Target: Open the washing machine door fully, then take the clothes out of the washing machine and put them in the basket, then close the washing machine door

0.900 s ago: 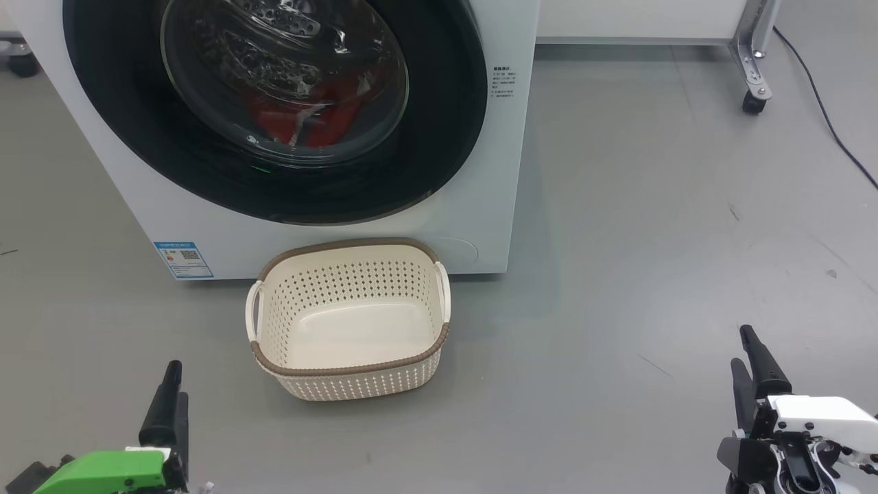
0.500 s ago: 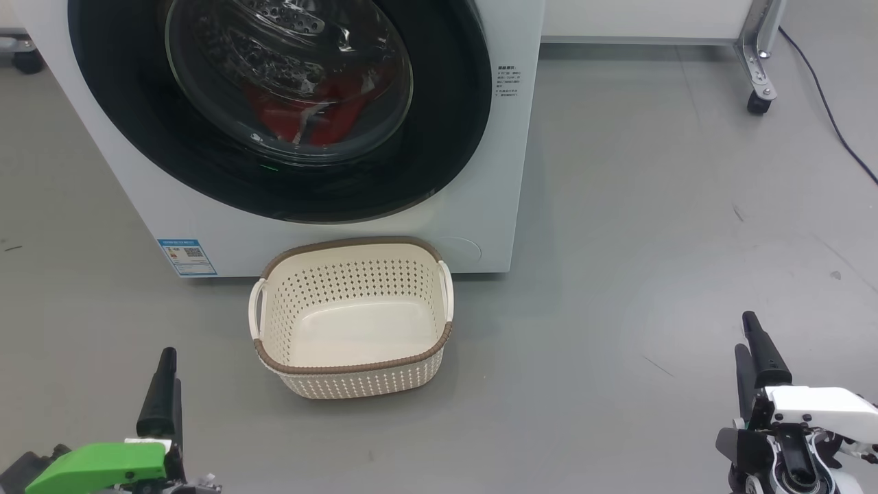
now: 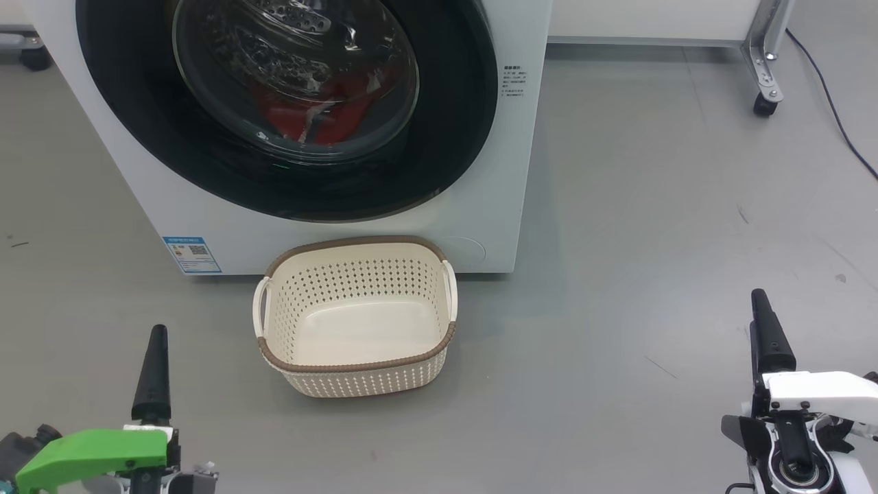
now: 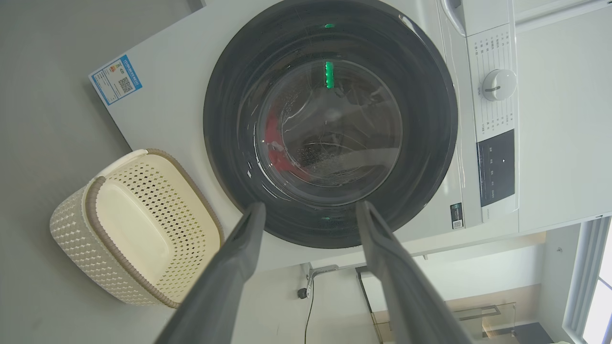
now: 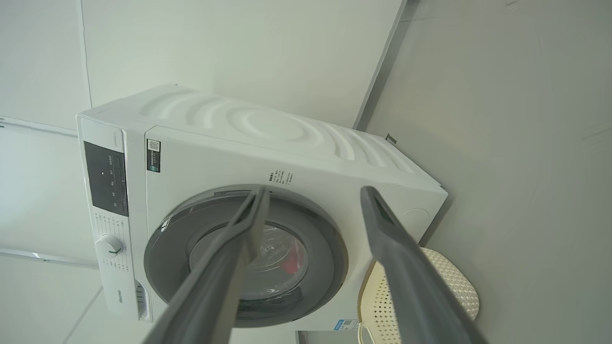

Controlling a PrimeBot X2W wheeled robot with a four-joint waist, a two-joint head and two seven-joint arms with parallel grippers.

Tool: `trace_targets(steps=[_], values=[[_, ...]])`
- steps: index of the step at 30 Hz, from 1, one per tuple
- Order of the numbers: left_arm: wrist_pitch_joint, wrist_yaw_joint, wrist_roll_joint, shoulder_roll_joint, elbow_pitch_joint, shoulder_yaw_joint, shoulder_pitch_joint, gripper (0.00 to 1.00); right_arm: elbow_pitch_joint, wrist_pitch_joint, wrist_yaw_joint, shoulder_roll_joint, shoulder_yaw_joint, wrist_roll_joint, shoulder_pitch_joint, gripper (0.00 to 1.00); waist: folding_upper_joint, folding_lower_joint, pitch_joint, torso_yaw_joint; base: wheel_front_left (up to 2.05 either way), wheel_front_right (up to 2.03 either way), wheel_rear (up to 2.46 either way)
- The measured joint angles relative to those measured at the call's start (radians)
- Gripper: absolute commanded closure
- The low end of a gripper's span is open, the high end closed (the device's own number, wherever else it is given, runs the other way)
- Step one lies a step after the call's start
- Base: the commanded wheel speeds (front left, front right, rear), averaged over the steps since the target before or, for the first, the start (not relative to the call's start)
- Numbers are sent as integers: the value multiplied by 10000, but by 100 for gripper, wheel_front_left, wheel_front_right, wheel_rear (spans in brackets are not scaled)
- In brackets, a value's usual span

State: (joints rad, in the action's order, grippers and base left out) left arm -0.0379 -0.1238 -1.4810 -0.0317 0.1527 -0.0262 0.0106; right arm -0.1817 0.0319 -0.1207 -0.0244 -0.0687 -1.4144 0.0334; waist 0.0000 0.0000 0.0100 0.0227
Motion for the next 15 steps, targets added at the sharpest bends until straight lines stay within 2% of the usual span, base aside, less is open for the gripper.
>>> trace_targets(steps=[5,15], values=[[-174,0,445,-6,-284,-15,7,0,207,136,-2,-8,-79,736,10,0,0,0,-6,34,0,0,0],[-512,0,2334,-59,-769,-19,9,0,727,527,-2,-10,-128,2134,178,0,0,0,7,110,0,0,0]])
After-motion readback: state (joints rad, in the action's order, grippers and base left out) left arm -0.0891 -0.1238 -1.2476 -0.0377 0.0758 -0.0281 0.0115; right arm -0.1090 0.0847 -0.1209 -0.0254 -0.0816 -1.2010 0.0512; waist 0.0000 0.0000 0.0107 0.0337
